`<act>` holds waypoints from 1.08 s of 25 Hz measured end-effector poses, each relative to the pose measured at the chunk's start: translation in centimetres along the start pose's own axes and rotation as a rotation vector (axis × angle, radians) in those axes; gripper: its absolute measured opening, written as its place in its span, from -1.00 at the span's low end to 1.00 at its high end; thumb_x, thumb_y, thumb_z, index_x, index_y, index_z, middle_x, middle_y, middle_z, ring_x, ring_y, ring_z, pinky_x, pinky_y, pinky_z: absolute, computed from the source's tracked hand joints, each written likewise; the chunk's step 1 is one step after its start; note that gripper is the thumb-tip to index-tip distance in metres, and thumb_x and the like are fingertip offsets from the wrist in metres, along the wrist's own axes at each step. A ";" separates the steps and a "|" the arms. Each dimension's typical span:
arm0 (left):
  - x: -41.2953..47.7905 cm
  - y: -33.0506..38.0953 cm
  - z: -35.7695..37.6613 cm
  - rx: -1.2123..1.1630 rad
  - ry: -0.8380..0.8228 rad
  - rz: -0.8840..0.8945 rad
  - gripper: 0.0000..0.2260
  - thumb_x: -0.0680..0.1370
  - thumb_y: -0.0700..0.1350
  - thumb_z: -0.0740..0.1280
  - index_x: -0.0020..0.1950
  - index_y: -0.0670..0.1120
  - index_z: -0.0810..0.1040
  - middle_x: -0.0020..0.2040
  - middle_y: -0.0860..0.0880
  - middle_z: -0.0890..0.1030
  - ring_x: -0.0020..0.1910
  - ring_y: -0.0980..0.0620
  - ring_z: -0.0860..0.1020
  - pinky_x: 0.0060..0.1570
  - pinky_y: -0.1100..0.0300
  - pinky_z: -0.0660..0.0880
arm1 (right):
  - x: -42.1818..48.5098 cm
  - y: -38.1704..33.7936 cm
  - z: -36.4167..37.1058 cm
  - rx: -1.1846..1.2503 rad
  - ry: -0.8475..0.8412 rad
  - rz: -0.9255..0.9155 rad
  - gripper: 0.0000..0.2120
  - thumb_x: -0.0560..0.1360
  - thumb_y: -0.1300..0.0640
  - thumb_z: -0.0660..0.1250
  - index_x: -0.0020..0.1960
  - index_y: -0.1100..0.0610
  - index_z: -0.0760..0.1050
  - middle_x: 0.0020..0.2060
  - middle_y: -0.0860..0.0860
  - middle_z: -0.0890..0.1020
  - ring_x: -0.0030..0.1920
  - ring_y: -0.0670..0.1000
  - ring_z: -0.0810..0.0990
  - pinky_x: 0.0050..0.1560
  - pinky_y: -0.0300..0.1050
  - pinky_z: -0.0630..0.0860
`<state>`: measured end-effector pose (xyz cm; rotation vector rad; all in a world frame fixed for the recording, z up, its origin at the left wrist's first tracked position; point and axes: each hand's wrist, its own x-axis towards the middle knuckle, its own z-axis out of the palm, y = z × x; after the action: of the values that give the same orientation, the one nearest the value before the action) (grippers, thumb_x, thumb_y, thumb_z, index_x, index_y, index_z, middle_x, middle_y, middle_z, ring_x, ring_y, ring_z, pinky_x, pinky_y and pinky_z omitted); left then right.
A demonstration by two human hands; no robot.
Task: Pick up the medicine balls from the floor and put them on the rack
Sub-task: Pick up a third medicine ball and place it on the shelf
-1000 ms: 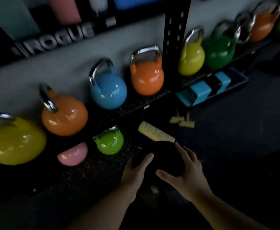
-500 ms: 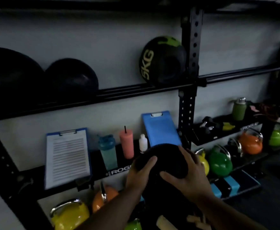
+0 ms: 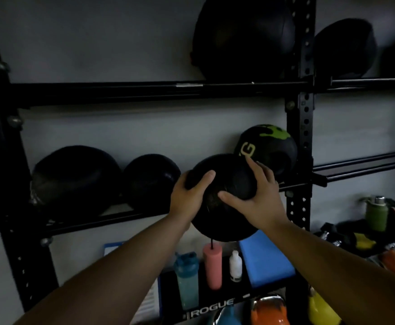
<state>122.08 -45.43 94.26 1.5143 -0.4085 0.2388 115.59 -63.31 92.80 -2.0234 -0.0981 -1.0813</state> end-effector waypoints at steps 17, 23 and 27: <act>23.9 -7.0 5.2 0.980 0.014 0.525 -0.33 0.42 0.35 0.30 0.45 0.07 0.63 0.43 0.07 0.63 0.42 0.01 0.55 0.42 0.11 0.47 | 27.5 17.7 16.9 0.257 -0.076 -0.224 -0.67 0.66 0.06 0.29 -0.23 0.14 0.62 -0.34 0.05 0.66 -0.29 -0.07 0.62 -0.24 -0.07 0.50; 24.4 -6.6 4.9 0.954 -0.012 0.468 -0.28 0.39 0.35 0.32 0.47 0.03 0.61 0.43 0.04 0.61 0.41 -0.01 0.54 0.40 0.16 0.45 | 28.0 17.5 17.3 0.337 -0.087 -0.227 -0.62 0.64 0.04 0.34 -0.30 0.18 0.56 -0.42 0.04 0.59 -0.37 -0.18 0.49 -0.32 -0.19 0.41; 20.8 -5.0 5.7 1.035 -0.060 0.405 -0.29 0.49 0.29 0.41 0.60 0.03 0.48 0.59 0.01 0.47 0.56 -0.03 0.39 0.54 0.01 0.34 | 25.5 15.1 13.2 0.174 -0.209 -0.210 -0.73 0.67 0.08 0.32 -0.13 0.19 0.62 -0.22 0.08 0.68 -0.18 0.00 0.63 -0.15 -0.08 0.50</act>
<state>142.37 -53.44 98.08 2.4413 -0.6965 0.8137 146.58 -71.54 97.91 -1.9926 -0.5054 -0.9476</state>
